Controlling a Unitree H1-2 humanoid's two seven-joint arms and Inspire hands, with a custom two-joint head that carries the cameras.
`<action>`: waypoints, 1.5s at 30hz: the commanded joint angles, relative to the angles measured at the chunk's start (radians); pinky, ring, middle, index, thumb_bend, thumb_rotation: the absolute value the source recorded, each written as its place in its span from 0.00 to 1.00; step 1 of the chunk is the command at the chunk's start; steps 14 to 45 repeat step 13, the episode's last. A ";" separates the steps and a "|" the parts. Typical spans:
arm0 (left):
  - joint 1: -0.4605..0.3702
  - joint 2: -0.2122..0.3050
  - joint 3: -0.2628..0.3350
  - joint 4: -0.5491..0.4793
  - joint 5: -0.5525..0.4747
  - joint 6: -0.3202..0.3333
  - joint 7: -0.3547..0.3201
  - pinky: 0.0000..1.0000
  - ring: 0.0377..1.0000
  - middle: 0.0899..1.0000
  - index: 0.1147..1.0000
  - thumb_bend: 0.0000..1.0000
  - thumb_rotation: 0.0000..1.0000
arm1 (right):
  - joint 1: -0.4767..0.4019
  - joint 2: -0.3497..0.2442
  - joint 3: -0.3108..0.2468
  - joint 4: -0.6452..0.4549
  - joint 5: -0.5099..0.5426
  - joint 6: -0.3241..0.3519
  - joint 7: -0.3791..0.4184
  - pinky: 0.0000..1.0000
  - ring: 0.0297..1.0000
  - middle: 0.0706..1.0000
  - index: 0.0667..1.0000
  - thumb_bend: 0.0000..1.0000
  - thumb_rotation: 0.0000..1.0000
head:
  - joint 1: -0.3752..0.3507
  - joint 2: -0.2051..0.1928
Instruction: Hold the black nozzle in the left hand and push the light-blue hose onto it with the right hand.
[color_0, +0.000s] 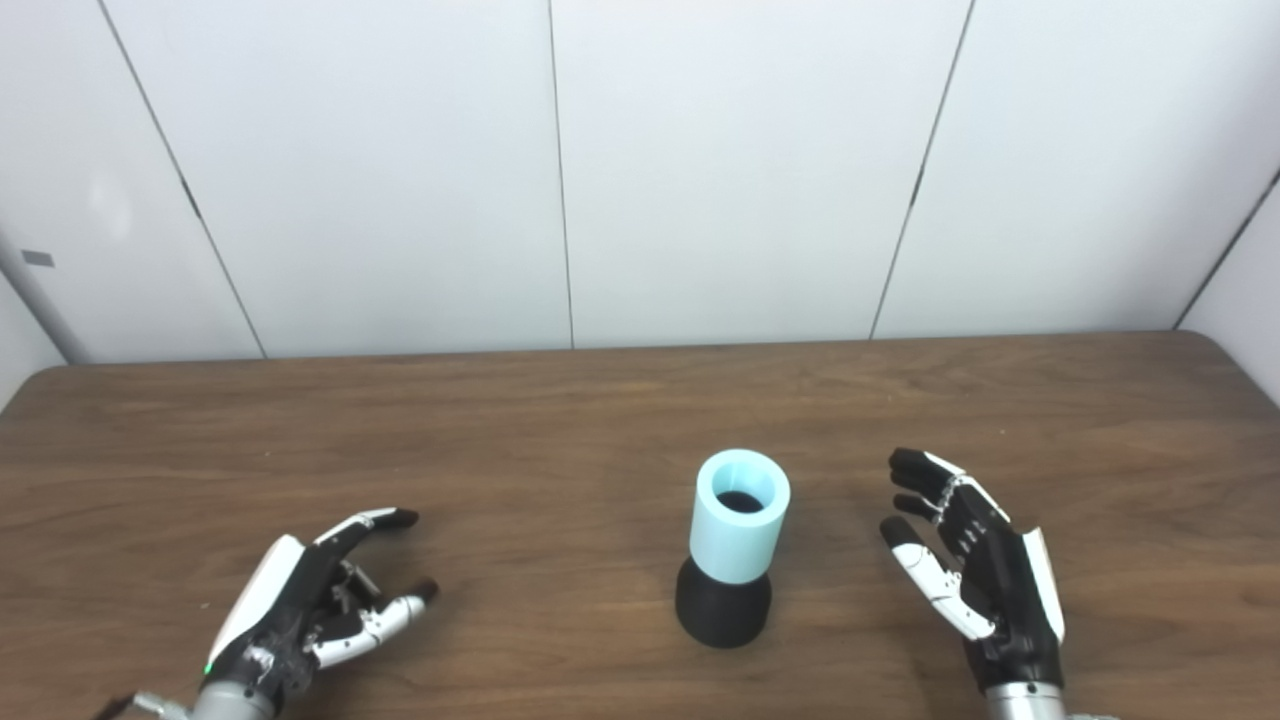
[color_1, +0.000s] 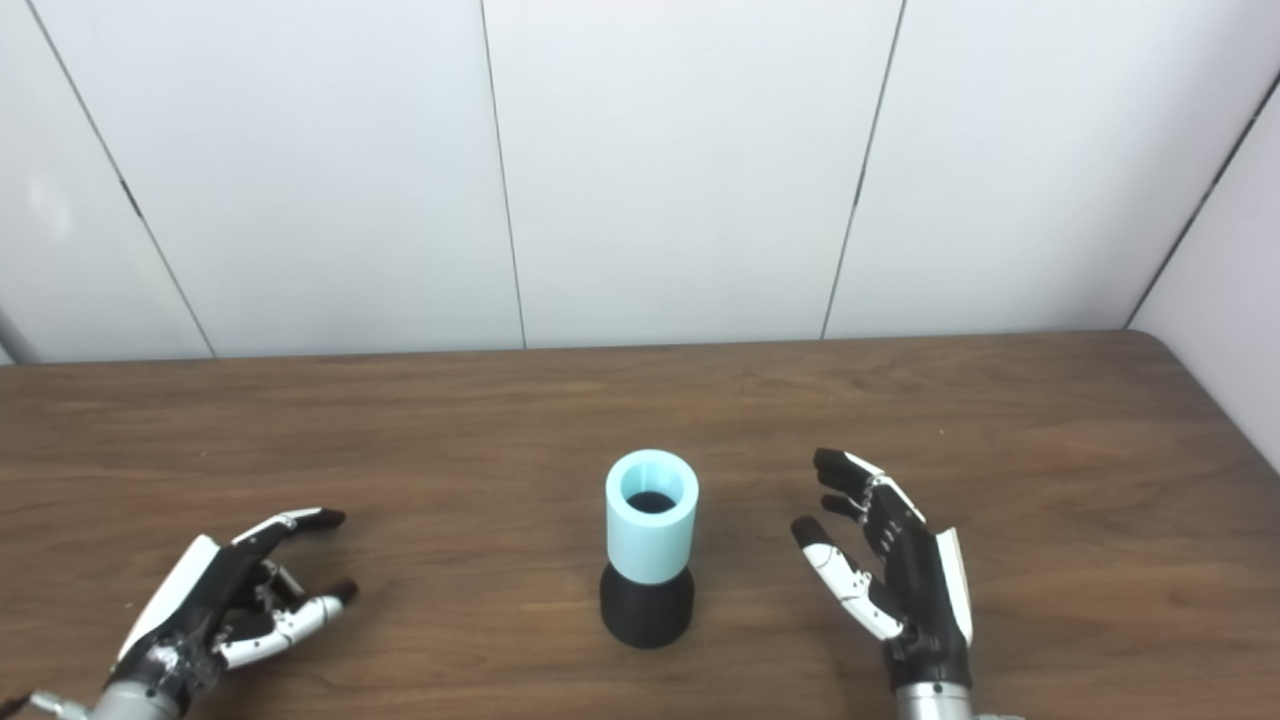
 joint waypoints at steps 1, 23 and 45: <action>-0.005 -0.017 0.001 0.007 -0.063 -0.015 0.029 0.59 0.68 0.71 0.70 0.26 0.21 | -0.009 0.012 -0.006 -0.002 0.004 -0.001 -0.015 0.66 0.72 0.72 0.68 0.34 0.37 | 0.000 0.001; 0.005 -0.089 -0.045 0.079 -0.242 -0.159 0.080 0.65 0.71 0.70 0.65 0.28 0.37 | -0.002 0.029 -0.011 -0.015 0.081 0.042 0.007 0.66 0.71 0.70 0.68 0.28 0.18 | -0.006 0.006; 0.005 -0.089 -0.045 0.079 -0.242 -0.159 0.080 0.65 0.71 0.70 0.65 0.28 0.37 | -0.002 0.029 -0.011 -0.015 0.081 0.042 0.007 0.66 0.71 0.70 0.68 0.28 0.18 | -0.006 0.006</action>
